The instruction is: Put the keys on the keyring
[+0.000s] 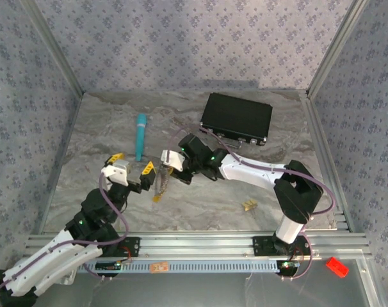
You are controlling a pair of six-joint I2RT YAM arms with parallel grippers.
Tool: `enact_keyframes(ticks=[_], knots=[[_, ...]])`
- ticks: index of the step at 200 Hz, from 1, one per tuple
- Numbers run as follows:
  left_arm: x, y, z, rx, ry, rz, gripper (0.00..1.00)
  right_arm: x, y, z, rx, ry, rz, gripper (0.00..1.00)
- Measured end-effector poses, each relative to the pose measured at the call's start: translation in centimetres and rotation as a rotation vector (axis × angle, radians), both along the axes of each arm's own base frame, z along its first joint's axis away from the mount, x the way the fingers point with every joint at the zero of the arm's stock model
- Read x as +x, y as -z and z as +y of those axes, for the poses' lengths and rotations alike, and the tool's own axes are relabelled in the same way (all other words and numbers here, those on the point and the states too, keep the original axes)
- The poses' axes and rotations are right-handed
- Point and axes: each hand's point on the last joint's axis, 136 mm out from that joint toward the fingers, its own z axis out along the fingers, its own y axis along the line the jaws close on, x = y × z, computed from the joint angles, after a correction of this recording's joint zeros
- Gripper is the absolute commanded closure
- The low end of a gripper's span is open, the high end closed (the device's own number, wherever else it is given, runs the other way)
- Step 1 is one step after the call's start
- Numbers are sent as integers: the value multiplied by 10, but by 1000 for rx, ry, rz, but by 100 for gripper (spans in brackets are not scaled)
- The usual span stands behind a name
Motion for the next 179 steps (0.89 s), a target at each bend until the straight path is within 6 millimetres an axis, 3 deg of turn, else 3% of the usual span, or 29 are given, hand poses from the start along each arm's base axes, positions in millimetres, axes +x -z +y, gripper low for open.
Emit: enact_keyframes(ticks=[32,64,86,109,122,160,179], knots=[[7,12,-3,31,-21,40,1,1,49,-55,-263,54,-22,100],[14,23,-2,51,-54,76,1,2,75,-97,-472,92,-68,100],[19,33,-1,75,-84,111,0,5,84,-123,-595,113,-111,100],[25,50,1,118,-118,161,1,7,89,-146,-700,132,-145,77],[28,59,1,145,-132,189,1,6,91,-159,-758,130,-155,70],[40,67,2,189,-176,234,1,4,100,-208,-917,163,-135,66],[47,66,6,199,-198,241,1,9,91,-227,-925,220,-135,66]])
